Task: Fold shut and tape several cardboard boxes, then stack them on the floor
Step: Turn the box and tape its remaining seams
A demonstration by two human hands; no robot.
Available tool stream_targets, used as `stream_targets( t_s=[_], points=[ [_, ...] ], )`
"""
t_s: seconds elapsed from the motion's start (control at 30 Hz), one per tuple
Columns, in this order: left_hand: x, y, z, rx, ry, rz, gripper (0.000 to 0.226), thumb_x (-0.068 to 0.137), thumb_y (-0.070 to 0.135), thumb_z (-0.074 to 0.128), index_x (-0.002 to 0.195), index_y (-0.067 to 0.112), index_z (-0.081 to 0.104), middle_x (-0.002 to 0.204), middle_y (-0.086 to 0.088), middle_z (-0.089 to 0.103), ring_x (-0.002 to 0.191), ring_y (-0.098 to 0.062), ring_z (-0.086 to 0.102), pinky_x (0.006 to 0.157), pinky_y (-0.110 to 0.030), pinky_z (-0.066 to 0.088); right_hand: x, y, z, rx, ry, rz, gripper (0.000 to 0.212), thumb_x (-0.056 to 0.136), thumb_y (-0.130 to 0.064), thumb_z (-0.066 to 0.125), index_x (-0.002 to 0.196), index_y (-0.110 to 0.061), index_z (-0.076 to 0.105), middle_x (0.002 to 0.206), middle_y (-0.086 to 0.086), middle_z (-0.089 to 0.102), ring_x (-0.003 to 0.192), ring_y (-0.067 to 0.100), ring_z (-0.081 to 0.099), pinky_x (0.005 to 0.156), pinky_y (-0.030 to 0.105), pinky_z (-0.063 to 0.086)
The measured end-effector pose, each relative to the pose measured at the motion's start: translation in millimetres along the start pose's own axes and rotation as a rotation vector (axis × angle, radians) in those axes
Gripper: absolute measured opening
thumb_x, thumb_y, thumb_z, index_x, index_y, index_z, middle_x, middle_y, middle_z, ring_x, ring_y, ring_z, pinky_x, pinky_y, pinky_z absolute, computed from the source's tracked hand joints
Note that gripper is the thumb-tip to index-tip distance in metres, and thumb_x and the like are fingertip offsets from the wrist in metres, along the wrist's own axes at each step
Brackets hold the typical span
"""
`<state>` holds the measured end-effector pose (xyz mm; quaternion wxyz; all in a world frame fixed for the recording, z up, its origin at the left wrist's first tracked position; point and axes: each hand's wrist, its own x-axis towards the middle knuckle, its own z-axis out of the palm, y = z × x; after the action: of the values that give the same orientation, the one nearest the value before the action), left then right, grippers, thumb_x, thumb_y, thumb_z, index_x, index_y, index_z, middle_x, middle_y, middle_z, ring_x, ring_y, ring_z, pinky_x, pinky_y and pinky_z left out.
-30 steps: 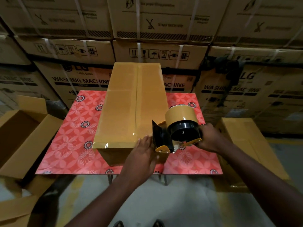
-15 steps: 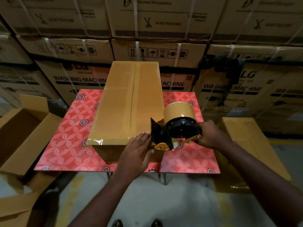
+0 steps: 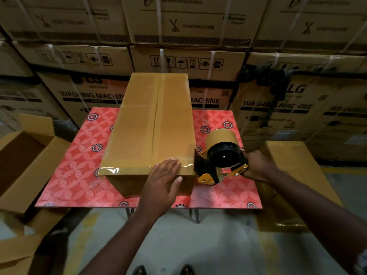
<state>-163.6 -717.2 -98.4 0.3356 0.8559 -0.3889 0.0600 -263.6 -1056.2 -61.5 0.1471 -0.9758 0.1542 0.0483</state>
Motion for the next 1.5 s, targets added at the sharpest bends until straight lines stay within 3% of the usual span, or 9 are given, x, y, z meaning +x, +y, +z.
stream_targets(
  t_s=[0.2,0.37,0.57,0.73,0.83,1.0,1.17,1.3,1.5],
  points=[
    [1,2,3,0.008,0.011,-0.011,0.050,0.102,0.042,0.041,0.145,0.020,0.054,0.153,0.005,0.048,0.147,-0.007,0.032,0.124,-0.037,0.021,-1,23,43,0.005,-0.089,0.008,0.039,0.070,-0.058,0.060,0.084,-0.023,0.070,0.082,-0.003,0.073,0.080,0.019,0.071,0.064,0.032,0.056],
    [-1,2,1,0.021,0.013,0.000,0.049,0.102,0.041,0.042,0.145,0.021,0.054,0.154,0.006,0.047,0.148,-0.007,0.032,0.124,-0.033,0.019,-17,28,86,0.034,-0.184,0.236,0.031,0.079,-0.053,0.067,0.075,-0.022,0.062,0.081,0.002,0.072,0.071,0.020,0.067,0.058,0.027,0.044],
    [0,1,1,0.048,-0.004,-0.004,0.049,0.102,0.040,0.042,0.146,0.021,0.053,0.154,0.006,0.047,0.148,-0.006,0.031,0.123,-0.033,0.019,-21,12,164,0.955,-0.047,0.768,0.023,0.084,-0.016,0.078,0.081,0.004,0.067,0.054,0.007,0.060,0.046,0.023,0.054,0.054,0.033,0.043],
    [1,1,1,0.062,-0.009,0.007,0.048,0.102,0.038,0.043,0.145,0.020,0.054,0.153,0.005,0.048,0.148,-0.008,0.032,0.122,-0.038,0.024,1,-27,186,1.769,-0.055,0.959,0.023,0.096,-0.023,0.063,0.076,-0.012,0.057,0.055,0.007,0.054,0.045,0.021,0.055,0.044,0.026,0.046],
    [1,2,1,0.065,-0.003,0.007,0.048,0.102,0.037,0.045,0.145,0.020,0.054,0.154,0.005,0.047,0.148,-0.008,0.031,0.123,-0.036,0.021,8,-47,177,1.704,-0.146,0.898,0.029,0.102,-0.041,0.054,0.106,-0.015,0.067,0.097,0.013,0.073,0.092,0.030,0.071,0.080,0.039,0.058],
    [0,4,0,0.047,0.015,0.013,0.047,0.101,0.036,0.047,0.145,0.019,0.055,0.153,0.004,0.048,0.147,-0.010,0.034,0.122,-0.037,0.022,-6,-72,134,0.594,-0.246,0.524,0.056,0.101,-0.062,0.043,0.113,-0.014,0.067,0.112,0.011,0.069,0.094,0.026,0.066,0.083,0.032,0.050],
    [1,6,1,0.047,0.022,-0.006,0.048,0.101,0.037,0.046,0.143,0.018,0.057,0.152,0.003,0.050,0.146,-0.012,0.036,0.122,-0.036,0.021,-15,-117,100,1.273,0.091,0.040,0.058,0.100,-0.053,0.044,0.153,-0.030,0.041,0.149,-0.021,0.047,0.134,-0.009,0.045,0.105,0.015,0.042],
    [1,4,1,0.052,0.007,-0.004,0.049,0.101,0.039,0.044,0.143,0.019,0.057,0.152,0.003,0.049,0.147,-0.011,0.035,0.122,-0.038,0.022,-10,-137,114,1.262,0.241,-0.054,0.067,0.097,-0.059,0.053,0.154,-0.025,0.040,0.156,-0.004,0.045,0.145,0.008,0.039,0.120,0.033,0.034],
    [2,7,-1,0.045,0.004,-0.027,0.049,0.101,0.040,0.043,0.143,0.018,0.057,0.152,0.003,0.050,0.146,-0.007,0.032,0.122,-0.032,0.017,-6,-146,123,1.111,0.449,-0.018,0.049,0.102,-0.004,0.052,0.149,-0.017,0.045,0.145,0.000,0.058,0.128,0.004,0.058,0.107,0.029,0.049]
  ],
)
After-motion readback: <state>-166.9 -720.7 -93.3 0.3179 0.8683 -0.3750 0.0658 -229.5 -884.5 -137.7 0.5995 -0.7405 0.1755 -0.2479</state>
